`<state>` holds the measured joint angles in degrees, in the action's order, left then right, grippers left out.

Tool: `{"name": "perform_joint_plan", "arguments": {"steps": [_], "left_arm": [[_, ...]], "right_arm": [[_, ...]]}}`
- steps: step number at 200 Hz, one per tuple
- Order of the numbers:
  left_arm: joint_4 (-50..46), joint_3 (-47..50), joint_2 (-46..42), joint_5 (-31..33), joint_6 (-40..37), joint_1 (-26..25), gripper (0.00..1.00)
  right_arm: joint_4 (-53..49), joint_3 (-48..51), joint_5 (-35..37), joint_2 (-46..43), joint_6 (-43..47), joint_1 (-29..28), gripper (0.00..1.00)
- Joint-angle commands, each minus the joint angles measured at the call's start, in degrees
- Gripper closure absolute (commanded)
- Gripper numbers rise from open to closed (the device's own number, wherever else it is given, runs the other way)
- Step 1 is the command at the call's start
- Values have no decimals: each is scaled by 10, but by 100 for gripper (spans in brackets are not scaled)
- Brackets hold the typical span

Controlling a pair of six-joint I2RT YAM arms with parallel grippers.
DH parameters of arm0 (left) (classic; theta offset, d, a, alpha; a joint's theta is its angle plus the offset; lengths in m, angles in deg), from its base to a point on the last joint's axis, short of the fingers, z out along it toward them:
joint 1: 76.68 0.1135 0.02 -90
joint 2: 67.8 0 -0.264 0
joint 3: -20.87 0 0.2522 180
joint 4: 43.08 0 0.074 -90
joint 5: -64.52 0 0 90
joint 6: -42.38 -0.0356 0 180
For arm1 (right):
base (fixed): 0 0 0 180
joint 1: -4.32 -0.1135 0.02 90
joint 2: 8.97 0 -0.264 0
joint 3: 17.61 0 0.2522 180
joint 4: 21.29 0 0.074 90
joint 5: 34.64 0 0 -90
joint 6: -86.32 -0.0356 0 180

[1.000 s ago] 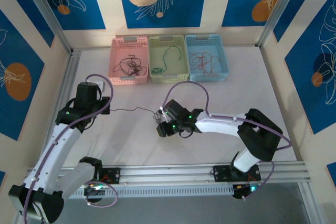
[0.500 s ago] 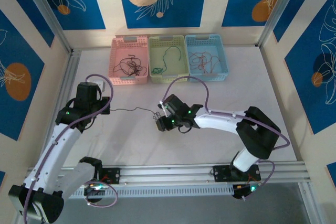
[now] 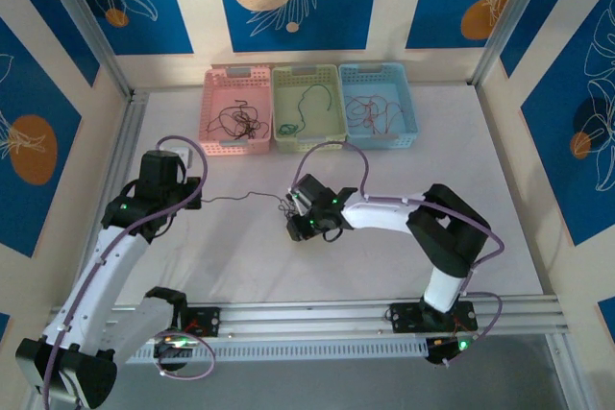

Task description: Untangle the cables

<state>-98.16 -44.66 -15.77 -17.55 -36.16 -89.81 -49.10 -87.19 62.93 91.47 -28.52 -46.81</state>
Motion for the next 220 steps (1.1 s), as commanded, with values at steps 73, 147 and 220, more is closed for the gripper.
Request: {"name": "perform_joint_plan", "arguments": {"steps": [73, 147, 220], "left_arm": [[-10, -3, -11, 54, 0, 8, 100], [-15, -6, -52, 111, 9, 65, 100], [-8, -5, -62, 87, 16, 108, 100]], "right_arm": [[-77, 65, -160, -129, 92, 20, 100], [32, 223, -280, -445, 0, 160, 100], [-20, 321, -298, -624, -81, 501, 100]]}}
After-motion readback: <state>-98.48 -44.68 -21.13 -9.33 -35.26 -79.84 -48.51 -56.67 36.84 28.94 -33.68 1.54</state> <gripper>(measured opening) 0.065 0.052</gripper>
